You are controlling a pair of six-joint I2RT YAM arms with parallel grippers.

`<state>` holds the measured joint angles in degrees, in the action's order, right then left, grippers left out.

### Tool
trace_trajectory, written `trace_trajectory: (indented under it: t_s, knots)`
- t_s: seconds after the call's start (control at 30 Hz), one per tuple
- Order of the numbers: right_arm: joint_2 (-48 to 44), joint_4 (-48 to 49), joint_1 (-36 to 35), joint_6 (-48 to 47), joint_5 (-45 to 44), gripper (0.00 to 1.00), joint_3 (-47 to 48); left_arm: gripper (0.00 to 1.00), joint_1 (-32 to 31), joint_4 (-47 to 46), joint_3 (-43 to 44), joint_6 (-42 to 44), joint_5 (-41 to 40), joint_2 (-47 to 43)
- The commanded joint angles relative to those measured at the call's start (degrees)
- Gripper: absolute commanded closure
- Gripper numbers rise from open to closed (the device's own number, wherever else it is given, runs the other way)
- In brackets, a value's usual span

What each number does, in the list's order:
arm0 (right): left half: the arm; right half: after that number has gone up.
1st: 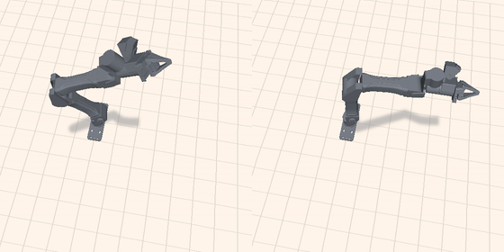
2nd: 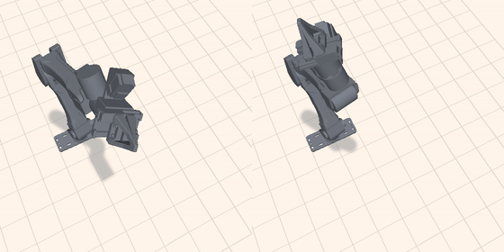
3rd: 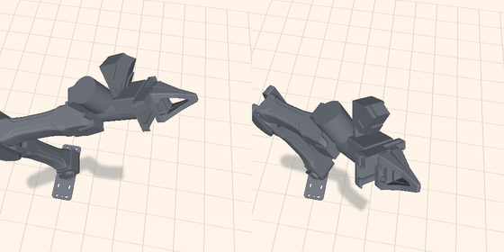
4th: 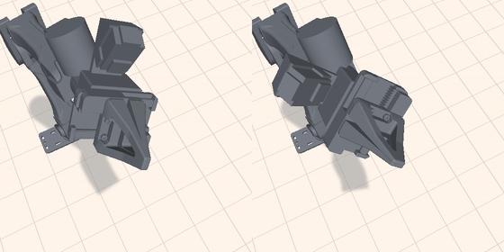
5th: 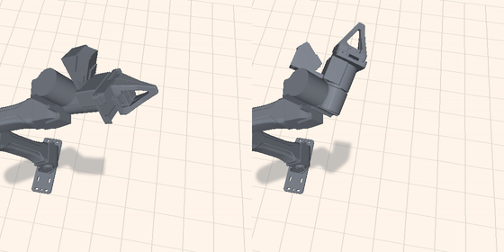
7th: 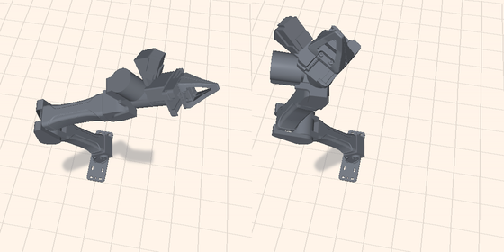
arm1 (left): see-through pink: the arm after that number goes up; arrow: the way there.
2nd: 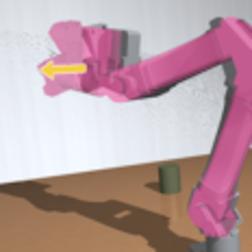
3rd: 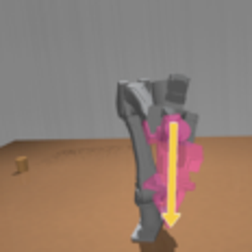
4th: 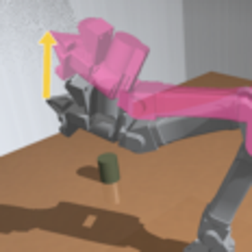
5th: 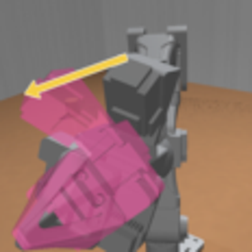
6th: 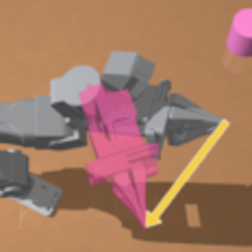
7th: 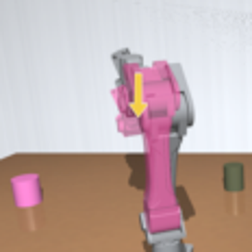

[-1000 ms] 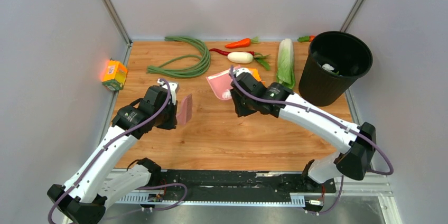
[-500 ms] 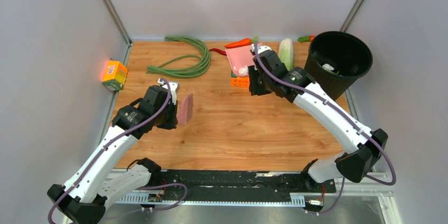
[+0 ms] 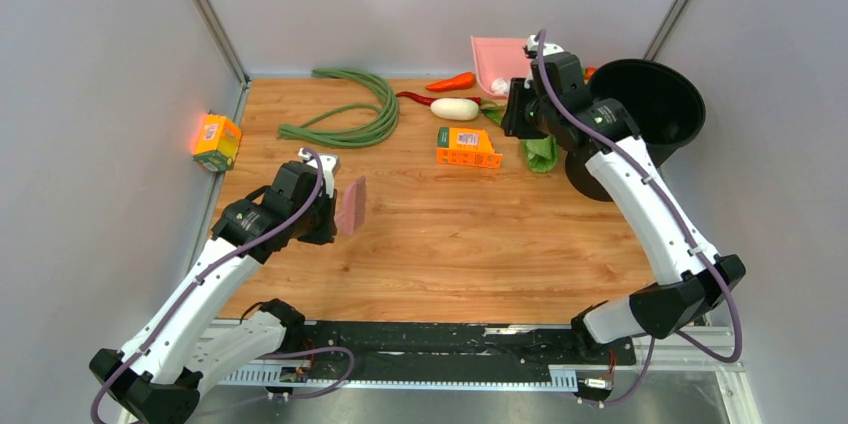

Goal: Sweep away the paper scraps from the table

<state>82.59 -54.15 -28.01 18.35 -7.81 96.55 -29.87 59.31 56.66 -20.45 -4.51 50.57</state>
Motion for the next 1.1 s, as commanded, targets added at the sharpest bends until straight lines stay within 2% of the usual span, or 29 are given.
trace_trajectory:
  t_s: [0.0, 0.57, 1.07]
  knots:
    - [-0.58, 0.54, 4.01, -1.03, 2.80, 1.00, 3.73, 1.00, -0.01, -2.09, 0.20, 1.02, 0.56, -0.56]
    - [-1.11, 2.47, 22.29, 1.42, 15.36, 1.00, 8.12, 1.00, -0.46, -2.00, 0.20, 0.94, 0.56, -0.56]
    - [-1.81, 11.51, 38.72, 12.05, 35.83, 1.00, 4.09, 1.00, -0.54, -2.18, 0.11, 1.11, 1.00, 0.15]
